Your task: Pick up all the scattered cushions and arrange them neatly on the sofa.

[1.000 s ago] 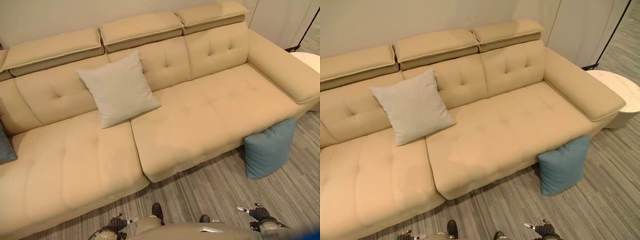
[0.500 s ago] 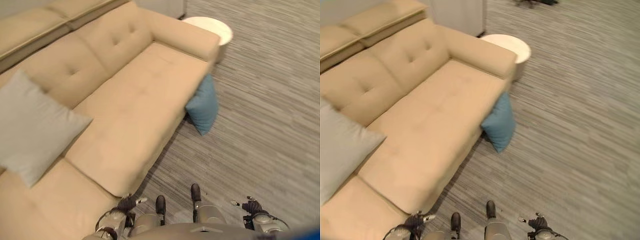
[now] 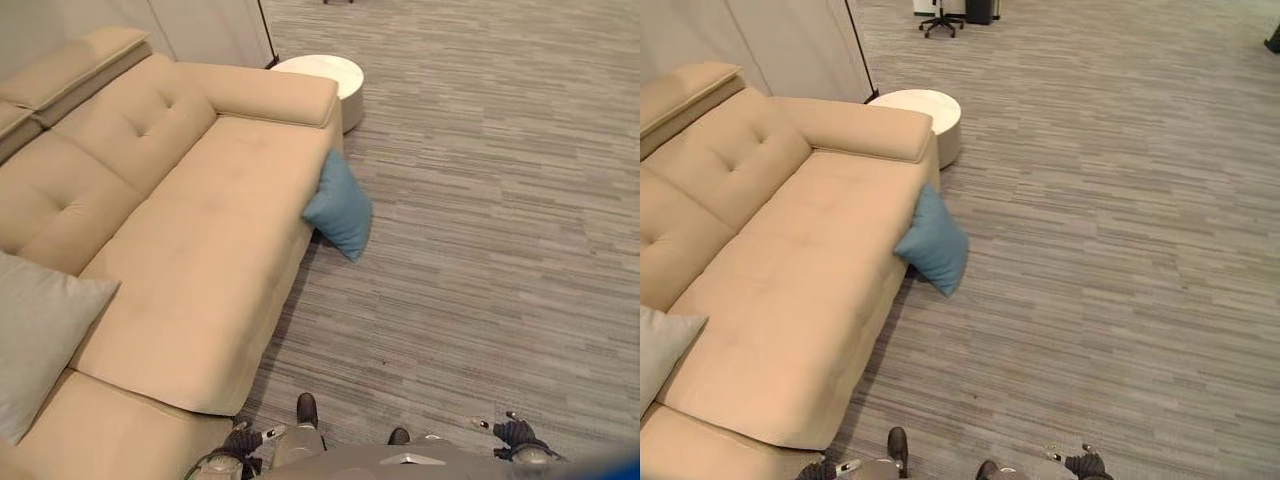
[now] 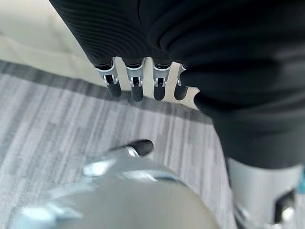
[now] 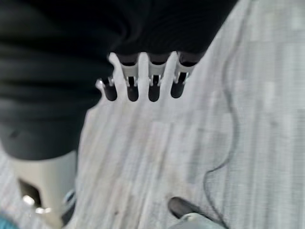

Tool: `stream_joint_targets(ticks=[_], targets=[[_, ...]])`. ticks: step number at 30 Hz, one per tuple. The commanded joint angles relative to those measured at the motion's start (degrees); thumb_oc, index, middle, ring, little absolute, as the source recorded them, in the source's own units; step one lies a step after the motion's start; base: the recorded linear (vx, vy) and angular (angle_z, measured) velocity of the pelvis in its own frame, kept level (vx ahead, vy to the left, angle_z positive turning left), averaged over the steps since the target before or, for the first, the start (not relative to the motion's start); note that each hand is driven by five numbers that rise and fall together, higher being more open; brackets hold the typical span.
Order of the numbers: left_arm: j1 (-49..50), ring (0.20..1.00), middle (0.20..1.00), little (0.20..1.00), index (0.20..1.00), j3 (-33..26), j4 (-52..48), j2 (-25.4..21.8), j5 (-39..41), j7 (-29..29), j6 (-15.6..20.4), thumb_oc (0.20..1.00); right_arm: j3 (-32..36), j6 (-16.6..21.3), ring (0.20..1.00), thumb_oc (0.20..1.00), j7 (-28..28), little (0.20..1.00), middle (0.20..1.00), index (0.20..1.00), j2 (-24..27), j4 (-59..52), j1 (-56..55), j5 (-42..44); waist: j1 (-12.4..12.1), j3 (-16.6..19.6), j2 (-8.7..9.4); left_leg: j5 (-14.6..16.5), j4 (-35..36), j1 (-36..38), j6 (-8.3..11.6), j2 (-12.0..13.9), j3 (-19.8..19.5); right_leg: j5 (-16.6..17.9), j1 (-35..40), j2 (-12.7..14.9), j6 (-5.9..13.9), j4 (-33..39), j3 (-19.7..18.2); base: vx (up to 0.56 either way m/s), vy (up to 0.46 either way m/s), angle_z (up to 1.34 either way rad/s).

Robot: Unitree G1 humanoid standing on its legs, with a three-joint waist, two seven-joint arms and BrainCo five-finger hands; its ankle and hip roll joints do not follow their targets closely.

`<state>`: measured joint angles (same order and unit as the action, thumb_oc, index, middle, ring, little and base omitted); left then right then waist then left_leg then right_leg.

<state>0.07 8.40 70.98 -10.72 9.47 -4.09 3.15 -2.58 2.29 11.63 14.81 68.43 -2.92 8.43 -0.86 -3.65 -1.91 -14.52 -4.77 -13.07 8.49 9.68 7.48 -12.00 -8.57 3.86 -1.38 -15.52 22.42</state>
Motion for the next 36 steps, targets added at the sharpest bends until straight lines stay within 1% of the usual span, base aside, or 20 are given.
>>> stream_joint_targets(ticks=[1,3,5,8,13,15,16,17,18,19,20,22,23,25,26,28,30,32,33,36], targets=[[-2.53,1.0,1.0,1.0,1.0,0.4,-0.36,-0.18,0.05,-0.24,0.95,1.0,-0.87,1.67,1.0,1.0,1.28,1.0,1.0,1.0,1.24,0.64,5.41,2.28,-0.83,-4.51,2.31,15.69,-3.82,2.15,-5.29,-7.83,-2.74,10.01,6.57,2.34,7.72,14.09,-3.48,0.04,-0.075,-0.33],[-2.61,1.0,1.0,1.0,1.0,0.83,-0.25,0.03,0.06,-0.17,0.92,1.0,-0.89,1.67,1.0,1.0,1.15,1.0,1.0,1.0,1.45,1.16,5.21,2.14,-0.72,-4.13,2.27,16.36,-3.31,2.05,-5.36,-9.49,-4.65,10.19,6.69,1.97,7.79,14.27,-4.45,0.05,-0.031,-0.61],[-2.61,1.0,1.0,1.0,1.0,1.01,-0.3,0.08,0.04,-0.07,0.9,1.0,-0.9,1.62,1.0,1.0,1.1,1.0,1.0,1.0,1.73,1.42,5.14,1.94,-0.67,-3.95,2.18,16.54,-2.96,2.27,-5.49,-10.01,-4.93,10.21,6.82,1.8,7.89,14.36,-4.89,0.05,0.01,-0.42],[-2.88,1.0,1.0,1.0,1.0,1.79,-0.35,0.19,-0.63,0.32,0.69,1.0,-1.39,1.18,1.0,1.0,1.05,1.0,1.0,1.0,2.42,2.22,5.47,1.01,-0.88,-3.62,1.97,17.18,-1.96,3.1,-5.8,-11.66,-7.55,10.24,6.26,0.94,7.99,14.07,-7.49,0.07,0.075,-0.52],[-3.77,1.0,1.0,1.0,1.0,3.13,-1.19,-0.63,-1.73,0.49,0.71,1.0,-2.24,0.75,1.0,1.0,0.34,1.0,1.0,1.0,2.27,2.11,5.77,-0.09,-0.81,-2.88,2.98,17.66,-0.47,4.82,-6.83,-11.37,-6.82,10.08,5.39,1.38,8.89,11.89,-9.6,0.07,0.104,-0.73],[-4.16,1.0,1.0,1.0,1.0,3.3,-1.78,-1.32,-2.09,0.32,0.67,1.0,-3.01,0.23,1.0,1.0,0.07,1.0,1.0,1.0,1.94,1.98,6.17,-1.14,-1.08,-3.6,3.24,18.05,-0.33,5.37,-8.06,-10.88,-5.62,10.0,2.87,2.55,9.73,6.83,-9.45,-0.02,0.098,-0.53],[-4.48,1.0,1.0,1.0,1.0,2.9,-1.47,-1.9,-2.22,0.1,0.66,1.0,-3.63,0.04,1.0,1.0,0.11,1.0,1.0,1.0,1.6,1.93,6.84,-1.77,-1.64,-4.1,3.27,18.26,0.0,6.03,-8.45,-10.29,-4.48,10.66,0.85,3.88,10.68,3.83,-7.16,-0.03,0.075,-0.82],[-4.46,1.0,1.0,1.0,1.0,2.26,-1.26,-2.27,-1.79,-0.18,0.77,1.0,-3.82,0.02,1.0,1.0,0.0,1.0,1.0,1.0,1.32,1.8,7.12,-2.07,-2.29,-4.32,3.38,18.57,0.5,6.78,-8.41,-9.92,-3.32,11.58,-0.09,5.58,11.32,2.96,-4.25,-0.01,0.02,-0.78],[-4.56,1.0,1.0,1.0,1.0,1.91,-1.24,-2.71,-1.15,-0.39,0.82,1.0,-3.99,0.16,1.0,1.0,0.15,1.0,1.0,1.0,1.16,1.64,7.62,-2.13,-2.62,-4.76,3.38,18.43,1.29,7.69,-8.26,-9.43,-1.88,12.3,-0.7,6.95,11.35,3.61,-0.54,0.02,-0.039,-1.3],[-4.47,1.0,1.0,1.0,1.0,1.81,-1.11,-2.92,-1.3,-0.18,0.82,1.0,-3.74,0.06,1.0,1.0,-0.03,1.0,1.0,1.0,1.13,1.61,7.45,-1.94,-2.53,-4.72,3.61,18.24,0.81,7.38,-8.33,-9.84,-2.44,11.93,0.56,6.54,11.14,5.55,-0.73,0.02,-0.063,-1.24],[-4.14,1.0,1.0,1.0,1.0,1.6,-1.09,-2.96,-1.17,-0.43,0.97,1.0,-3.56,0.03,1.0,1.0,0.04,1.0,1.0,1.0,1.12,1.45,7.22,-1.77,-2.1,-4.78,3.41,18.01,0.89,7.31,-8.44,-9.8,-2.45,12.34,-0.79,6.23,11.02,4.6,-1.84,0.04,-0.078,-0.74],[-3.38,1.0,1.0,1.0,1.0,1.21,0.22,-2.43,-1.98,-0.32,1.05,1.0,-3.25,0.4,1.0,1.0,0.51,1.0,1.0,1.0,1.47,1.88,6.54,-1.13,-1.99,-3.56,3.53,17.75,1.84,7.52,-7.96,-10.12,-2.31,12.25,1.54,4.84,10.19,9.57,-2.45,0.14,-0.179,0.41],[-2.67,1.0,1.0,1.0,1.0,0.47,0.82,-1.91,-1.6,-0.03,0.76,1.0,-3.07,0.74,1.0,1.0,0.48,1.0,1.0,1.0,1.61,1.94,6.03,-0.56,-1.73,-2.66,3.36,17.57,2.62,8.59,-7.22,-9.52,-2.4,12.54,3.31,3.62,9.63,12.37,-2.79,0.22,-0.279,0.48],[-2.21,1.0,1.0,1.0,1.0,0.5,0.94,-1.53,-1.51,0.19,0.56,1.0,-3.11,1.0,1.0,1.0,0.43,1.0,1.0,1.0,1.46,1.49,5.55,-0.36,-1.58,-2.63,3.29,17.81,1.98,9.33,-6.52,-8.81,-2.81,12.3,5.04,2.81,9.07,13.73,-2.61,0.16,-0.236,0.1],[-2.3,1.0,1.0,1.0,1.0,0.81,0.5,-1.28,-1.19,0.28,0.66,1.0,-2.92,1.37,1.0,1.0,0.35,1.0,1.0,1.0,1.45,0.91,5.22,-0.04,-1.44,-2.95,3.36,18.31,-0.44,8.7,-5.72,-8.33,-3.11,11.85,5.59,2.48,8.5,14.01,-2.47,0.07,-0.181,0.19],[-2.86,1.0,1.0,1.0,1.0,1.31,-0.16,-1.04,-0.92,0.28,0.61,1.0,-2.81,1.37,1.0,1.0,0.58,1.0,1.0,1.0,1.8,1.12,5.35,0.17,-1.34,-3.74,3.51,18.81,-5.25,6.24,-4.93,-7.87,-3.09,11.26,6.04,2.48,7.83,14.28,-2.18,0.02,-0.141,0.19],[-3.78,1.0,1.0,1.0,1.0,2.24,-1.03,-0.78,-0.6,0.06,0.65,1.0,-2.95,1.31,1.0,1.0,0.99,1.0,1.0,1.0,2.34,1.73,5.53,0.44,-1.49,-4.75,3.73,19.18,-11.02,2.65,-4.71,-7.87,-3.74,10.65,6.63,2.53,6.91,14.75,-1.9,0.04,-0.102,0.11],[-3.81,1.0,1.0,1.0,1.0,2.68,-1.0,-0.57,-0.5,-0.07,0.68,1.0,-3.02,1.21,1.0,1.0,1.04,1.0,1.0,1.0,2.46,2.22,5.34,0.25,-1.76,-4.68,3.5,19.16,-9.8,1.39,-5.22,-9.26,-4.92,10.37,7.09,1.92,6.94,15.26,-2.28,0.13,-0.043,0.08],[-3.76,1.0,1.0,1.0,1.0,2.8,-0.88,-0.58,-0.53,-0.08,0.65,1.0,-2.96,1.1,1.0,1.0,1.1,1.0,1.0,1.0,2.78,2.7,5.06,0.11,-1.66,-4.42,3.43,17.94,-7.5,0.75,-5.28,-9.76,-4.95,10.14,7.61,1.64,7.24,15.8,-2.22,0.16,0.0,-0.08],[-3.76,1.0,1.0,1.0,1.0,2.94,-0.69,-0.7,-0.91,-0.05,0.7,1.0,-2.88,0.95,1.0,1.0,1.32,1.0,1.0,1.0,2.97,2.74,5.11,0.31,-2.33,-4.53,3.32,14.85,-5.45,-3.2,-5.19,-10.43,-3.47,9.46,8.39,0.82,7.17,16.42,-2.75,0.13,0.022,0.14]])
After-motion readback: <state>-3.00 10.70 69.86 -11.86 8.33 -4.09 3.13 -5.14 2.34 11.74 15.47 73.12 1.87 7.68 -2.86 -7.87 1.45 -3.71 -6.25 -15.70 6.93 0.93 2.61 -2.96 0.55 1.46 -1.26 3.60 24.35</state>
